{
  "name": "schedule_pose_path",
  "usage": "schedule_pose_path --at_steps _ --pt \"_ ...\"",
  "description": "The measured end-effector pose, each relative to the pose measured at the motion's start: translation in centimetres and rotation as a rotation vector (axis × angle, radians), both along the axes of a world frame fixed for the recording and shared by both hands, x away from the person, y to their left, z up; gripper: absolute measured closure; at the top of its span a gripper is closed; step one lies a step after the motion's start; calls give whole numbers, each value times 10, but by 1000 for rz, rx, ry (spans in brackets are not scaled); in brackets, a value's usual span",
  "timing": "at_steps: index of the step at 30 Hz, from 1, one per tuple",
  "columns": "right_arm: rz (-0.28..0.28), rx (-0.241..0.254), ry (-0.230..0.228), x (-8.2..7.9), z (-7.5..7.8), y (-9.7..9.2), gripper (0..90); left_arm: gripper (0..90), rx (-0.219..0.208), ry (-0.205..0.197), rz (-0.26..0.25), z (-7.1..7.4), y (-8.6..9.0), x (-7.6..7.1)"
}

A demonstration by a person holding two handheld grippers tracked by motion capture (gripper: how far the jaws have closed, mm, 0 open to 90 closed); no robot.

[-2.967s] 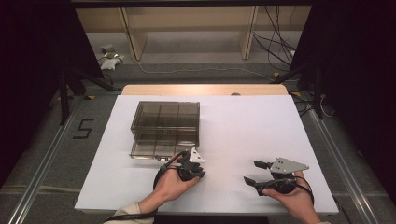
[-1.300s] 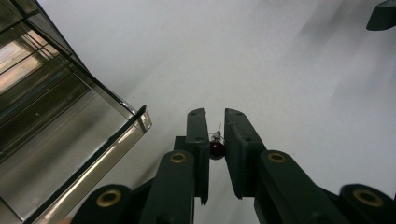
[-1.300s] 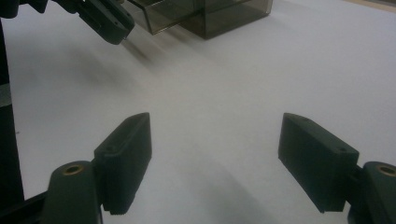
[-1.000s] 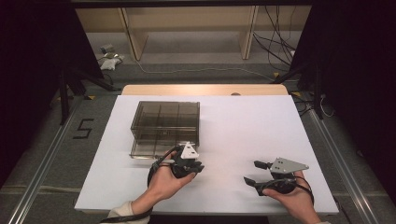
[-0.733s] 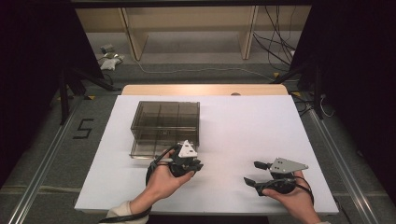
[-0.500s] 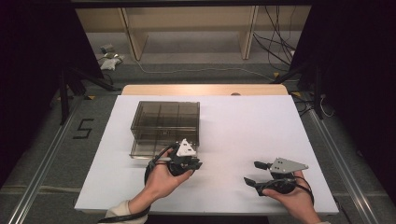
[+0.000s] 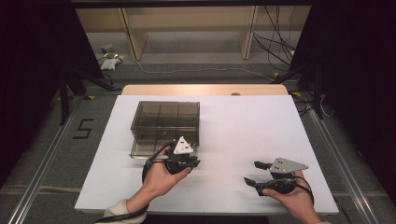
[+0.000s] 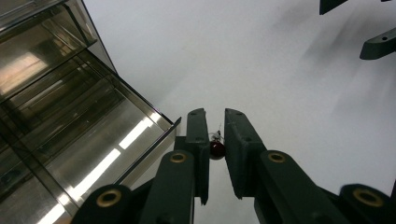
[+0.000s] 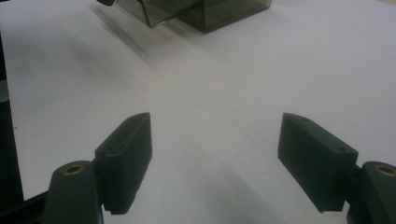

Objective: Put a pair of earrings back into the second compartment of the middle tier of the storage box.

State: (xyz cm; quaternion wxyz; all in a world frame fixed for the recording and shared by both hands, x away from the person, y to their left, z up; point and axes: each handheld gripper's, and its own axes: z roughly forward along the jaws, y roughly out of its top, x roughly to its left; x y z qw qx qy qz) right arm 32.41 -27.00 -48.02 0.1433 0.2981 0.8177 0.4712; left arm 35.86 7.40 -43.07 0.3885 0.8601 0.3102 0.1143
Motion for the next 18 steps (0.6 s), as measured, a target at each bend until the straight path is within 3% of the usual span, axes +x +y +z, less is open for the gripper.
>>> schedule_pose_path --at_steps 18 --pt "0 0 -3 0 0 0 269 800 -8 -13 16 6 7 2"
